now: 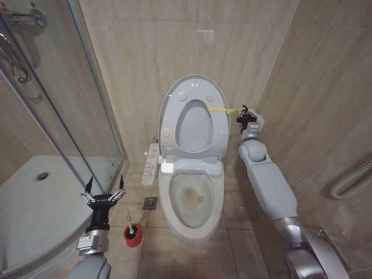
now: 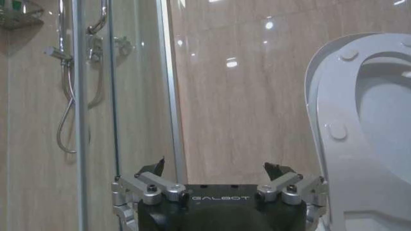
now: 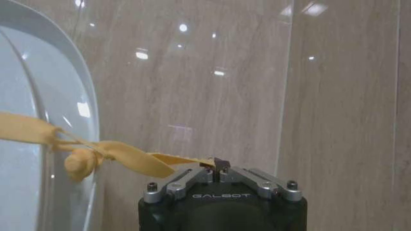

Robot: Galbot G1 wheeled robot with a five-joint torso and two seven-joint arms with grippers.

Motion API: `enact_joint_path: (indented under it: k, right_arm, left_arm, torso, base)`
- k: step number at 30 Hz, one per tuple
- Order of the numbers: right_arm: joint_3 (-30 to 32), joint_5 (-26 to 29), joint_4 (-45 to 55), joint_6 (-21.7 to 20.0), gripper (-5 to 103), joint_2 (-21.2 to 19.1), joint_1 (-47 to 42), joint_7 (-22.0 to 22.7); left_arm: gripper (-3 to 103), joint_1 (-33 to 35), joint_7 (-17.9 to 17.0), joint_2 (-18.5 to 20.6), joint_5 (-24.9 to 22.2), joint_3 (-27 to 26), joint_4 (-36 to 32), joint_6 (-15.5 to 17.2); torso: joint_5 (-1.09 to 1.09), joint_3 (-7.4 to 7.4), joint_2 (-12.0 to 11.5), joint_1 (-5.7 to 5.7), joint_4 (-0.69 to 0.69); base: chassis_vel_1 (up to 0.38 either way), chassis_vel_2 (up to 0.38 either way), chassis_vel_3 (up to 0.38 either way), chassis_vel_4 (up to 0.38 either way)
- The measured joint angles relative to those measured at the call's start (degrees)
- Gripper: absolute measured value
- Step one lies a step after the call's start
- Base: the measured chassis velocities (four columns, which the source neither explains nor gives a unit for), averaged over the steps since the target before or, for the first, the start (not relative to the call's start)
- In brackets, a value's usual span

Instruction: Open the toilet lid, clean the toilet bowl with a toilet brush, close the toilet lid, and flush.

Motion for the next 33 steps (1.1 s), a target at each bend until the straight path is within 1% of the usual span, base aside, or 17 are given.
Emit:
enact_joint_path:
  k: [7,9,18,19,25,26,32,33]
  right_arm:
    - [0.74,0.37,1.48,-0.09,1,-1.08,-1.9,-0.02]
    - [0.92,0.53,2.3,-0.28,1,-1.47,-2.95,-0.02]
    - [1.41,0.73,6.75,-1.8,1,-2.68,-6.59,-0.34]
    - [1.43,1.0,7.5,-2.09,-2,-2.8,-7.09,-0.41]
    - [1.33,1.66,10.94,-2.6,-2,-3.17,-9.38,-0.77]
    - [1.19,1.72,11.8,-2.65,24,-3.18,-9.94,-0.81]
    - [0.52,1.84,15.15,-3.15,24,-2.79,-12.19,-0.78]
    - [0.37,1.83,15.51,-3.15,51,-2.6,-12.57,-0.78]
  left_arm:
    - [100,0.0,0.0,0.0,0.0,0.0,0.0,0.0]
    - [100,0.0,0.0,0.0,0.0,0.0,0.0,0.0]
    - [100,0.0,0.0,0.0,0.0,0.0,0.0,0.0]
    - [100,0.0,0.0,0.0,0.0,0.0,0.0,0.0]
    - [100,0.0,0.0,0.0,0.0,0.0,0.0,0.0]
    - [100,0.0,0.0,0.0,0.0,0.0,0.0,0.0]
    - [100,0.0,0.0,0.0,0.0,0.0,0.0,0.0]
    - [100,0.0,0.0,0.0,0.0,0.0,0.0,0.0]
  torso:
    - [0.01,0.0,0.0,0.0,-0.01]
    - [0.0,0.0,0.0,0.0,-0.05]
    - [0.01,0.0,0.0,0.0,-0.1]
    - [0.01,0.0,0.0,0.0,-0.1]
    - [0.02,0.0,0.0,0.0,-0.16]
    - [0.02,0.0,0.0,0.0,-0.16]
    - [0.02,0.0,0.0,0.0,-0.12]
    - [0.02,0.0,0.0,0.0,-0.12]
  base:
    - [0.0,0.0,0.0,0.0]
    - [0.0,0.0,0.0,0.0]
    - [0.0,0.0,0.0,0.0]
    - [0.0,0.0,0.0,0.0]
    - [0.0,0.0,0.0,0.0]
    - [0.0,0.0,0.0,0.0]
    - [0.0,0.0,0.0,0.0]
    - [0.0,0.0,0.0,0.0]
